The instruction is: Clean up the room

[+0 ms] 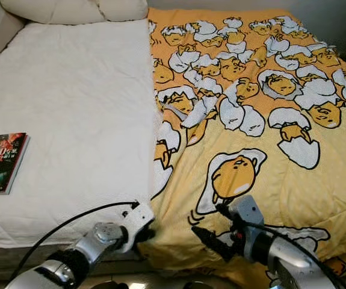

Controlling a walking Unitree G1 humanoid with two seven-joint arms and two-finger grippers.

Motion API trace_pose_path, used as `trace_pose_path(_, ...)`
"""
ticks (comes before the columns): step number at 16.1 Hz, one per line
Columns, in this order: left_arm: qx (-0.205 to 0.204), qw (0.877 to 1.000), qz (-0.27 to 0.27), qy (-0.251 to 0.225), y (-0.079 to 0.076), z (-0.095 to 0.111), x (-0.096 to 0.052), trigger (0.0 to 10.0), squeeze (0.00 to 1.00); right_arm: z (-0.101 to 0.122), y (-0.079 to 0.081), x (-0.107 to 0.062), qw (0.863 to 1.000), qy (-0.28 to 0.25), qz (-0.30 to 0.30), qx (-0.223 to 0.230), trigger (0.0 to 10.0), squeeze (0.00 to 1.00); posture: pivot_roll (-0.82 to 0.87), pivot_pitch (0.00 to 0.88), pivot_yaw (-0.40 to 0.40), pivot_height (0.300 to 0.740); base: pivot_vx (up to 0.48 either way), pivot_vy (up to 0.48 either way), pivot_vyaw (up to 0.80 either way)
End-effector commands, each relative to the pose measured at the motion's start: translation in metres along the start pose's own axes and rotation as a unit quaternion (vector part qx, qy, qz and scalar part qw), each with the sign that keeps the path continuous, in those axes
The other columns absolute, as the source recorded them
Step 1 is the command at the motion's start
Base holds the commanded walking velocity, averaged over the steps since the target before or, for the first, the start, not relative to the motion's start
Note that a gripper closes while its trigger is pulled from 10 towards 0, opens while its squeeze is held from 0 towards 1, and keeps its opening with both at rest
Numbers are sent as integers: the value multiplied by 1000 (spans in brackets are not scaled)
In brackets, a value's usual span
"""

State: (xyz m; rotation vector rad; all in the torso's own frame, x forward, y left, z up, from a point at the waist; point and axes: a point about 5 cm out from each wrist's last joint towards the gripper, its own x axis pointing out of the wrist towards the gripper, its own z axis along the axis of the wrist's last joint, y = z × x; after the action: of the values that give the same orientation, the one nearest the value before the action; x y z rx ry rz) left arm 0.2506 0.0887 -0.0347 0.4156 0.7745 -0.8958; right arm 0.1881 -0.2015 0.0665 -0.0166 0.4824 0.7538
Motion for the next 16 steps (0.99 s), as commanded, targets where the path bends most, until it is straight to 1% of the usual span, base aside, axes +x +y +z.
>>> trace_pose_path(1,-2,999,-11,45,-4,-21,-3,0,0,4,0,-1,1000,-14,-4,-5,10000,0,-178,88,44,740,0,0,0)
trace_pose_path(5,9,998,25,56,9,-30,-13,0,0,3,1,-1,1000,-18,-7,-3,10000,0,-173,76,57,740,0,0,0)
trace_pose_path(7,-7,1000,7,22,5,-23,-17,0,0,1,2,-2,1000,-20,-12,-1,10000,0,-162,51,65,740,0,0,0)
trace_pose_path(9,2,999,-22,26,-8,-26,-21,0,0,0,2,0,1000,-23,-16,1,10000,0,-148,33,67,740,0,0,0)
trace_pose_path(11,-12,999,-25,29,-12,-28,-23,0,0,-2,3,4,1000,-24,-17,2,10000,0,-144,16,70,740,0,0,0)
trace_pose_path(12,-32,999,-22,32,-14,-32,-23,0,0,-3,3,5,1000,-24,-20,1,10000,0,-144,5,69,740,0,0,0)
trace_pose_path(13,-44,998,-21,31,-15,-33,-23,0,0,-4,2,6,999,-24,-24,1,10000,0,-148,0,71,740,0,0,0)
trace_pose_path(14,-53,998,-20,19,-17,-31,-24,0,0,-3,1,6,999,-26,-30,0,10000,0,-151,0,73,740,0,0,0)
trace_pose_path(15,-52,999,-15,-1,-16,-26,-24,0,0,-3,0,6,999,-27,-35,-1,10000,0,-153,0,73,740,0,0,0)
trace_pose_path(16,-66,997,17,-28,-9,-16,-25,10000,0,-2,-1,7,999,-30,-40,-1,10000,0,-159,0,77,740,0,0,0)
